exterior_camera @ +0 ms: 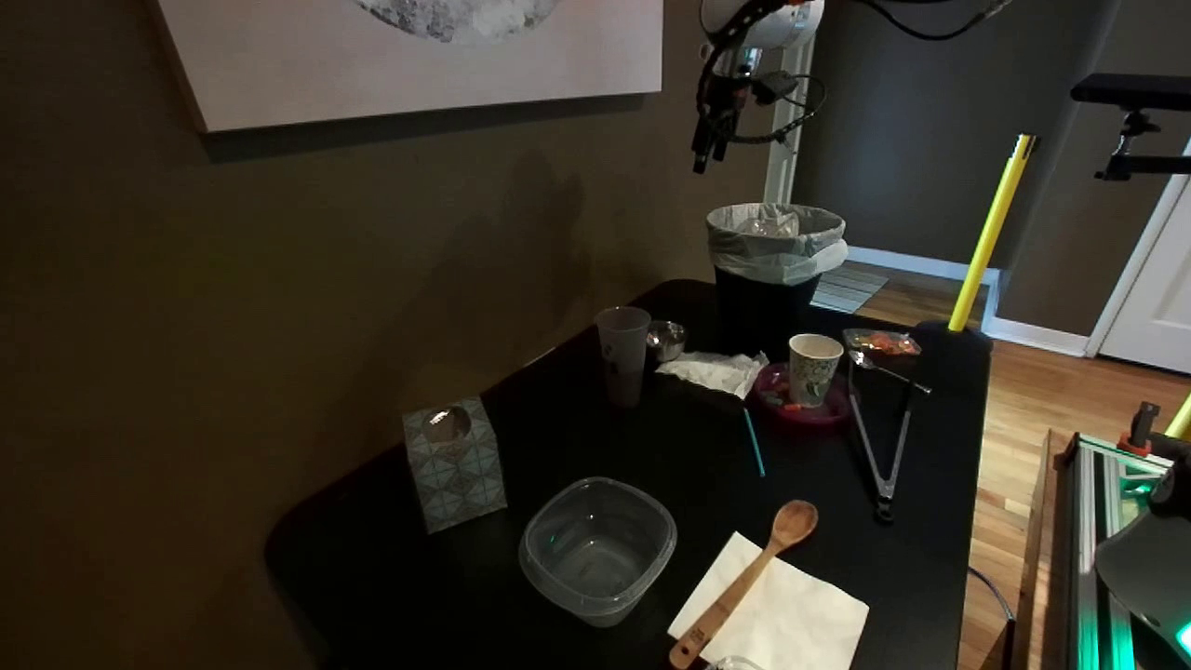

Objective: Move the black bin backwards.

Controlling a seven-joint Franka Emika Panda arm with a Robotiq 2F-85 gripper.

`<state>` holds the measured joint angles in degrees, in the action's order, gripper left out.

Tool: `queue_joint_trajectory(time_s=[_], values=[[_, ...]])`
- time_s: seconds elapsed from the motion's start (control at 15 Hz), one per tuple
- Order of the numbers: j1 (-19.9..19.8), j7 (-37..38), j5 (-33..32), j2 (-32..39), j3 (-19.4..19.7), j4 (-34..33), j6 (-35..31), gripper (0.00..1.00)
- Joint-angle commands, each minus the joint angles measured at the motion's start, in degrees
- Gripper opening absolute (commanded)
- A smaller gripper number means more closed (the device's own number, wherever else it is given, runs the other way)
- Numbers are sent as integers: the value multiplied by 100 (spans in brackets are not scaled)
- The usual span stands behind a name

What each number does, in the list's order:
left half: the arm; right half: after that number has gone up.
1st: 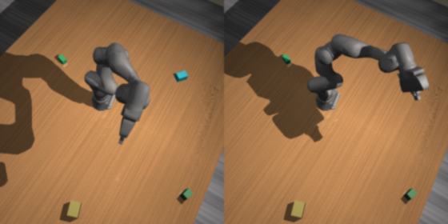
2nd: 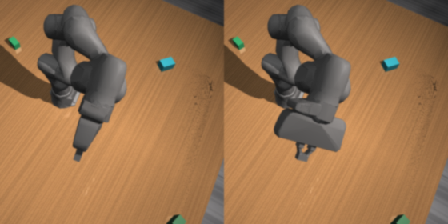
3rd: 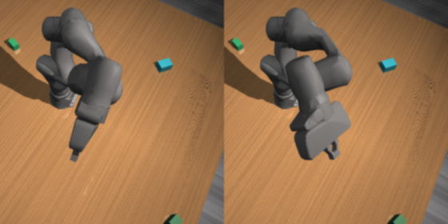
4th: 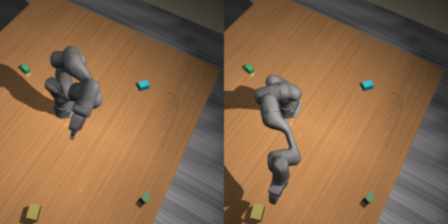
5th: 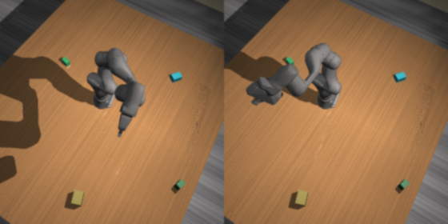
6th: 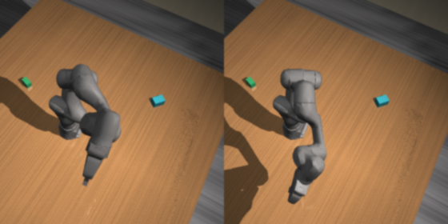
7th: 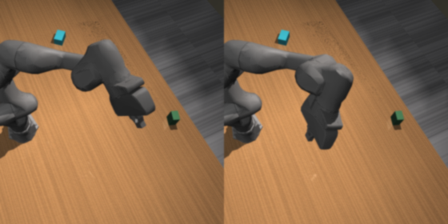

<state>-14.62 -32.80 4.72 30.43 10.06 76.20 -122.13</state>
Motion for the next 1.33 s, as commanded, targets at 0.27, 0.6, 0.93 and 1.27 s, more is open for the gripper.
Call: queue_joint_trajectory(time_s=[0.27, 0.6, 0.93, 1.27], values=[[798, 2849, -2391, -29, 672, 1057, -1042, 100], [535, 2215, -2148, -13, 158, 1069, 611, 100], [227, 1440, -1449, 160, -302, 754, 1589, 100], [50, 694, -1039, 303, -593, 590, 1461, 100]])
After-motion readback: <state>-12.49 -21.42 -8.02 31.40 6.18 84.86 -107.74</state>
